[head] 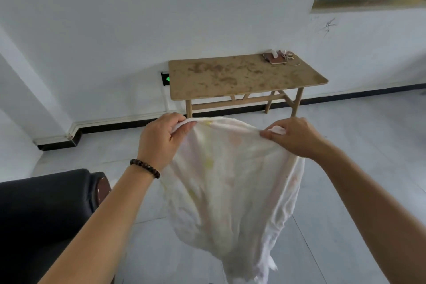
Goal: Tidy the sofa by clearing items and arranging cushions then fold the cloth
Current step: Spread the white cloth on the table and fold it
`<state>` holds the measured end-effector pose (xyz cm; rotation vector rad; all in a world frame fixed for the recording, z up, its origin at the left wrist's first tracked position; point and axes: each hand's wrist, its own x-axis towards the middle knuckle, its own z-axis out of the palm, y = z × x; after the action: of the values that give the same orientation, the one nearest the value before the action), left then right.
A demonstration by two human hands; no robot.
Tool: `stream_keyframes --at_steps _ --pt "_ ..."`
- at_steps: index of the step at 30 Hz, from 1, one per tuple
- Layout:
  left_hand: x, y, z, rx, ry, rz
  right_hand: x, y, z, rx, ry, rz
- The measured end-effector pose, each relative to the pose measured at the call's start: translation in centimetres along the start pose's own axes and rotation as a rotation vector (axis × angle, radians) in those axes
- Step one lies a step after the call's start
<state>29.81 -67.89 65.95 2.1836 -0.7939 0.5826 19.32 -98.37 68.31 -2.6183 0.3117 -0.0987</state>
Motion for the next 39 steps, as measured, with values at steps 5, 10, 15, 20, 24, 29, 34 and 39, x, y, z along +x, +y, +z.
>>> stream_keyframes --at_steps 5,10,15,20,24,29,34,39 --pt "8.9 -6.5 1.7 0.078 -0.271 -0.133 8.0 1.9 -4.5 -0.283 -0.053 0.038" --pt "16.9 -14.8 5.0 0.340 -0.410 0.039 18.5 4.2 -5.3 -0.182 0.132 0.015" --pt "25.6 -21.0 8.1 0.165 -0.420 -0.273 31.6 6.2 -5.4 -0.247 0.276 0.051" --pt "35.3 -25.6 9.2 0.004 -0.498 -0.498 45.3 6.7 -7.9 -0.331 0.339 0.073" --pt "41.6 -29.9 9.5 0.201 -0.526 -0.546 54.5 5.4 -9.5 -0.291 0.399 0.129" --pt "45.7 -37.0 10.2 0.429 -0.485 -0.539 62.3 4.3 -9.7 -0.302 0.383 0.187" --pt "50.4 -42.9 13.1 0.388 -0.534 -0.626 67.8 3.4 -8.7 -0.464 0.354 0.255" --pt "53.7 -49.1 16.2 -0.095 -0.455 -0.833 71.5 4.5 -7.0 -0.563 0.263 0.417"
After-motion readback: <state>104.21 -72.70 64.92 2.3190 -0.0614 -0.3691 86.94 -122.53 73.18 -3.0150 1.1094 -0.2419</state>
